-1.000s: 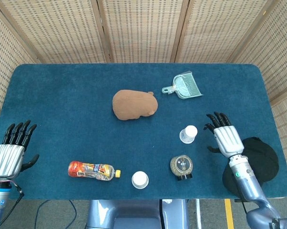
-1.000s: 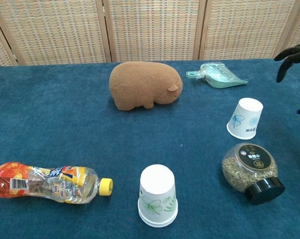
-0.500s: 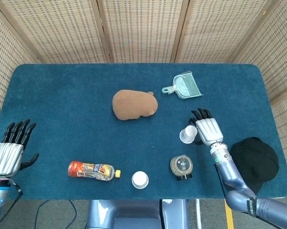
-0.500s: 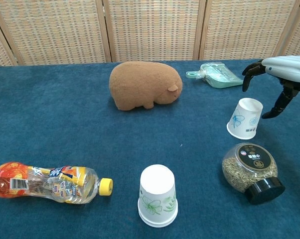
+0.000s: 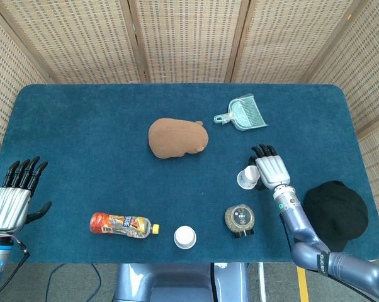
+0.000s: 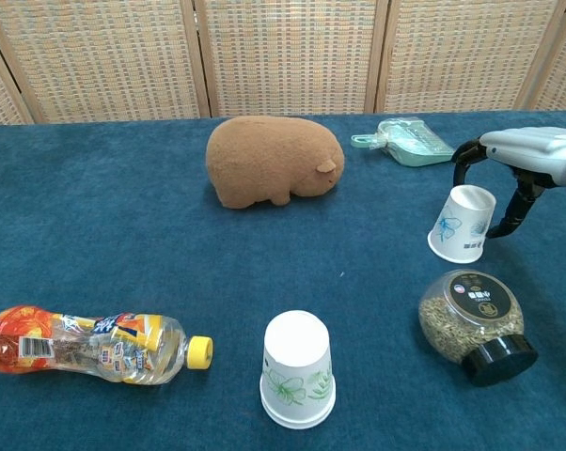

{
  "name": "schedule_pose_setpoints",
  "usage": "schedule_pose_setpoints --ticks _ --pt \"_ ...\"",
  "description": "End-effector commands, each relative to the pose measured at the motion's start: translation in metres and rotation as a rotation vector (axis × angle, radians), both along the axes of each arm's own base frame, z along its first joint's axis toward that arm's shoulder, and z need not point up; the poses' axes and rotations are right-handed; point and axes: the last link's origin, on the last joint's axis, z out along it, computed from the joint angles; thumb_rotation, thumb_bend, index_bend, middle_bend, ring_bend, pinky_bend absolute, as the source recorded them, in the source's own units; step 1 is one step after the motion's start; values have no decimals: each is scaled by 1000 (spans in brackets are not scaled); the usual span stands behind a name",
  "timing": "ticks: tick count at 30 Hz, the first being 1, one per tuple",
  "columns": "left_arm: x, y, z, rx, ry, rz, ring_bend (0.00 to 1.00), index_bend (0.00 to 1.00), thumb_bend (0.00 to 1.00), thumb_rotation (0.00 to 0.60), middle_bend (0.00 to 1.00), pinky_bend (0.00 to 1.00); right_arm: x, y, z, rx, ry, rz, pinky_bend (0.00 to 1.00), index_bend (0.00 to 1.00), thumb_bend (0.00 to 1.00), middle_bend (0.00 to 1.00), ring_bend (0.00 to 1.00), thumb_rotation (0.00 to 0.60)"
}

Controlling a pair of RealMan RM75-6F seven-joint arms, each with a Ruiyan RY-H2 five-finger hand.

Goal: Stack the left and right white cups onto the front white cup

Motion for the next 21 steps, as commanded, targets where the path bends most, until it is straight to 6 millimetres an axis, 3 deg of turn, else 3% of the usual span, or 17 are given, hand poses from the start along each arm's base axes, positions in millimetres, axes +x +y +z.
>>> schedule_pose_setpoints --ticks 1,7,13,21 --pt "0 0 0 0 -2 1 0 39 271 600 0 0 1 -1 -3 3 -2 2 124 449 288 202 47 600" --pt "-1 0 2 5 -7 -1 0 39 272 600 0 0 14 0 -1 -12 -13 39 125 483 315 212 48 600" --pt "-1 0 2 1 -8 -3 0 39 272 600 0 0 36 9 16 -42 -54 107 124 486 314 215 48 600" --pt "-1 1 3 3 -12 -5 0 39 271 600 0 0 62 55 38 -21 -159 223 125 494 315 214 48 600"
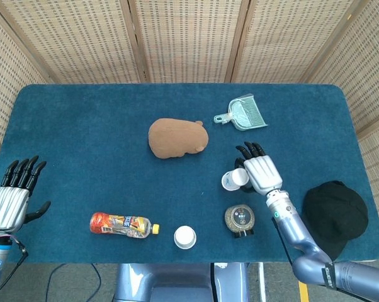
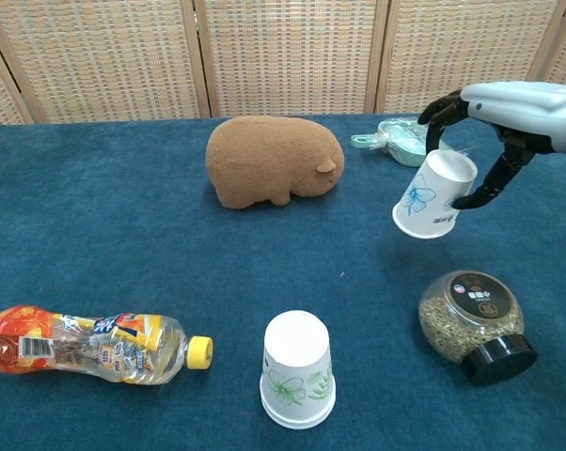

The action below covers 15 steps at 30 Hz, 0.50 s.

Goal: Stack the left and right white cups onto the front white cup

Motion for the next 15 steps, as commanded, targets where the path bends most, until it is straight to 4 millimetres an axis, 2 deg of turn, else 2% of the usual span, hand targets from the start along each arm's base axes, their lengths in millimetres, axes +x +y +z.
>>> schedule_pose_setpoints --ticks 1,8,15 --pt "0 0 1 2 -4 1 0 39 272 600 0 0 7 27 12 7 -42 54 125 494 314 214 48 600" --pt "-2 2 -1 -9 -5 12 0 40 271 600 0 0 15 77 12 65 -91 135 125 492 314 211 48 600" --pt "-2 3 -1 -8 -10 5 0 39 271 600 0 0 20 97 1 91 -119 160 124 492 314 211 48 600"
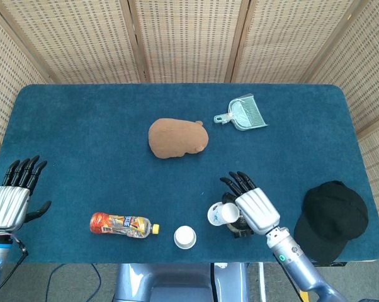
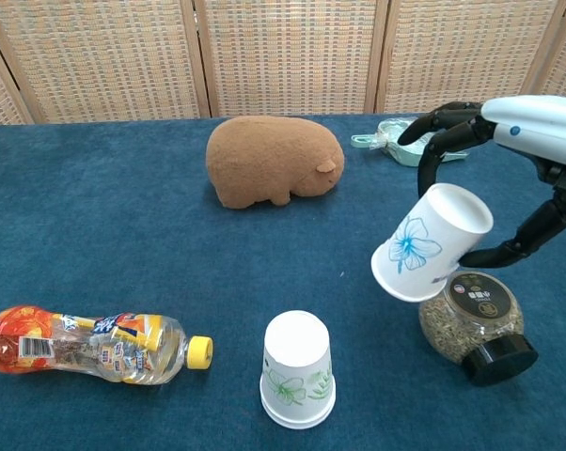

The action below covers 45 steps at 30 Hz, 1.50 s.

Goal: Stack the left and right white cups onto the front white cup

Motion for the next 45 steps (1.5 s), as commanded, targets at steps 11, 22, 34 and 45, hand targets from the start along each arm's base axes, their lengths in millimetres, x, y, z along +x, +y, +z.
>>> schedule_pose_setpoints --ticks 11,22,34,45 --pt "-2 -1 2 -4 -7 3 0 41 271 600 0 0 28 27 -19 52 -71 47 126 500 314 211 48 600" --pt "-4 1 3 -7 -14 11 0 42 271 600 0 0 36 37 -32 76 -59 59 126 500 314 211 48 600" --pt "-7 3 2 -22 -19 23 0 44 271 600 0 0 48 35 -50 67 -42 82 125 496 312 209 48 600" --pt "-8 4 5 -18 -33 23 0 46 271 600 0 0 58 39 -61 93 -51 96 117 461 217 185 48 600"
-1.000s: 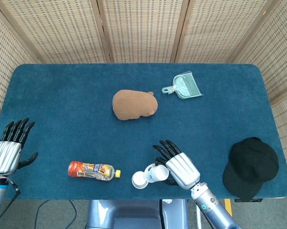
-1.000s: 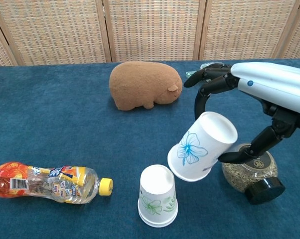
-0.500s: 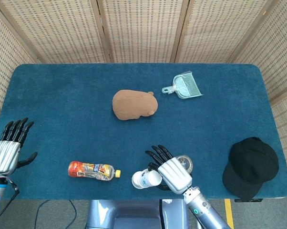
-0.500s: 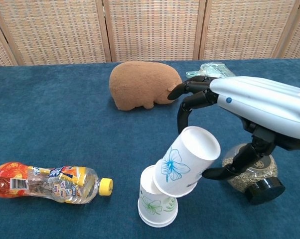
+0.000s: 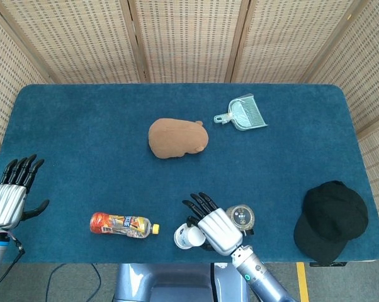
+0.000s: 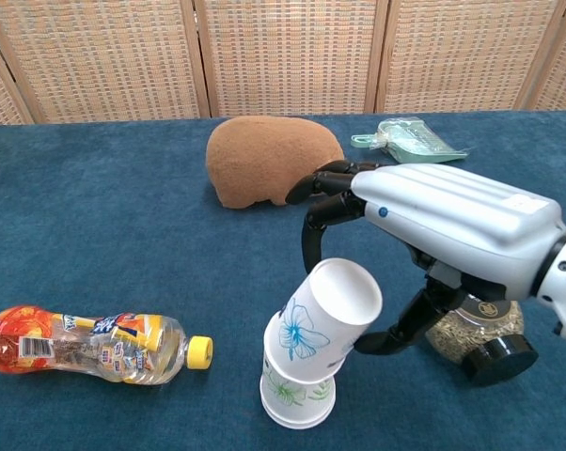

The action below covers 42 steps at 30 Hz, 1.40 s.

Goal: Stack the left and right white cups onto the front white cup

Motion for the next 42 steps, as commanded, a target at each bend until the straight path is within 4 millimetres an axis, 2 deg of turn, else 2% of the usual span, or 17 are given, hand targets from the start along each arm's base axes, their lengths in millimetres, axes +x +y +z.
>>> schedule_pose_setpoints --ticks 1,6,11,16,19,25,29,31,33,34,37,42 --pt "0 0 0 1 1 0 0 46 271 600 0 0 3 2 -1 7 -3 5 116 450 199 178 48 600" --pt "0 0 1 4 0 -2 0 46 272 600 0 0 7 4 -1 8 -8 -1 111 364 136 146 39 600" --pt "0 0 1 5 1 -1 0 46 271 600 0 0 6 3 0 8 -4 -10 106 352 109 138 36 600" --pt "0 -1 2 7 -2 -1 0 46 272 600 0 0 -2 1 9 -21 18 -22 76 318 109 104 20 600" --pt "0 -1 2 9 -2 -1 0 46 271 600 0 0 -14 -4 20 -69 39 -34 56 267 109 61 1 600" --pt "1 -1 0 13 0 -5 0 44 271 600 0 0 -51 -17 45 -204 117 -74 5 142 107 2 0 600" --pt "0 -2 -1 14 5 -4 0 30 271 600 0 0 -88 -26 65 -287 166 -148 0 70 106 0 0 600" --pt "0 -2 -2 15 8 -5 0 21 271 600 0 0 -101 -28 72 -300 172 -181 0 56 105 0 0 600" --pt "-1 -3 -4 18 15 -1 0 13 271 600 0 0 -134 -33 90 -356 198 -269 0 49 105 0 0 600" --pt "-1 -3 -4 20 16 -1 0 8 271 600 0 0 -139 -34 92 -360 197 -273 0 45 105 0 0 600" --pt "-4 -5 -6 30 19 6 0 0 271 600 0 0 -171 -31 109 -419 214 -330 0 27 105 0 0 600" --pt "-6 -8 -7 51 11 3 0 0 271 600 0 0 -202 -23 123 -450 213 -385 0 19 104 0 0 600"
